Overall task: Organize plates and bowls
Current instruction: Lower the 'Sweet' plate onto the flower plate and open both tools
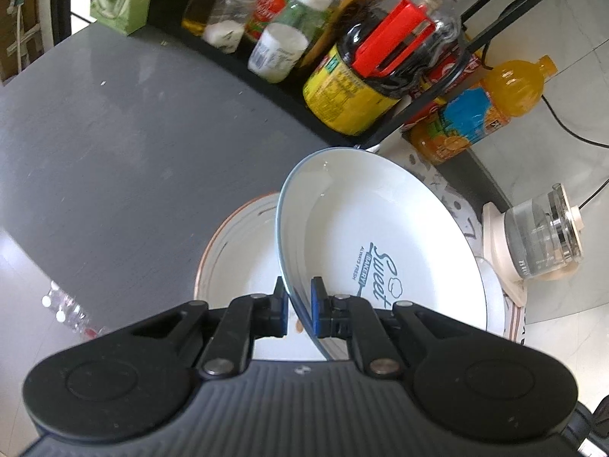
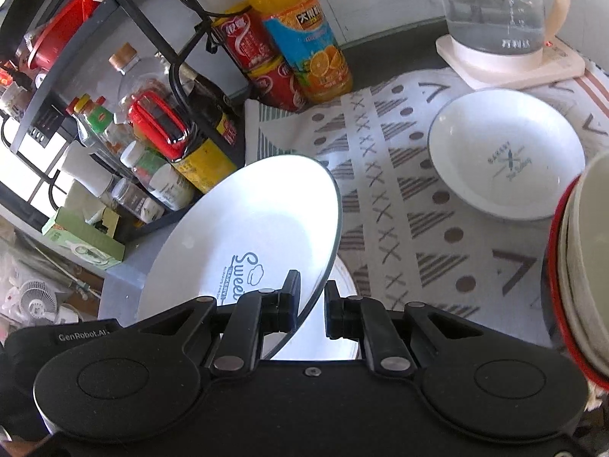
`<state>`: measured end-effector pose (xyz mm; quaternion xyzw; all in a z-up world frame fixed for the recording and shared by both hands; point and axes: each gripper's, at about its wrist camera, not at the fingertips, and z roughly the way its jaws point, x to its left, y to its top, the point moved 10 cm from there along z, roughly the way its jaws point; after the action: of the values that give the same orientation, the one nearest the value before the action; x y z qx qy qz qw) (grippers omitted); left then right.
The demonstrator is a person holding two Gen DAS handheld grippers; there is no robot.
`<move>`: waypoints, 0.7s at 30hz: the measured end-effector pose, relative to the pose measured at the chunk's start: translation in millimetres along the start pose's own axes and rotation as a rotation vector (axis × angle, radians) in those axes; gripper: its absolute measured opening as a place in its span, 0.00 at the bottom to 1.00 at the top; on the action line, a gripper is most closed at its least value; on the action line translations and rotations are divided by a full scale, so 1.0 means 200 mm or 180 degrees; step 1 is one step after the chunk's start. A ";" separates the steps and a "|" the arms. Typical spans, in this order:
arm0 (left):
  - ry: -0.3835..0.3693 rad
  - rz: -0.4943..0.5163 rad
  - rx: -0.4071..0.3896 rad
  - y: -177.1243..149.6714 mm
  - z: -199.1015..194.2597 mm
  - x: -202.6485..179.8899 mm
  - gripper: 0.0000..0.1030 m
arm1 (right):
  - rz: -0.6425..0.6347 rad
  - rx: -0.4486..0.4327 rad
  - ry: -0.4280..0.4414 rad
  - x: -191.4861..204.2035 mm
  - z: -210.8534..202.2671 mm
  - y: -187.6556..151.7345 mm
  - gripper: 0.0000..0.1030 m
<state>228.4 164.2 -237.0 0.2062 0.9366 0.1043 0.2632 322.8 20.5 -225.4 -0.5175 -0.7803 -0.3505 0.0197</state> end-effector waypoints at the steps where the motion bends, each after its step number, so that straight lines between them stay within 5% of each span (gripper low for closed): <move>1: -0.0001 0.0003 0.0020 -0.01 0.00 0.01 0.09 | -0.0001 0.0001 -0.0013 0.00 0.00 -0.01 0.12; 21: 0.0102 0.0003 0.0393 -0.22 0.09 0.13 0.11 | 0.0024 0.0094 -0.0239 -0.08 0.03 -0.17 0.11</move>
<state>203.3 138.5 -278.2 0.2208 0.9453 0.0496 0.2350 304.1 3.6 -253.4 -0.5330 -0.7836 -0.3193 -0.0007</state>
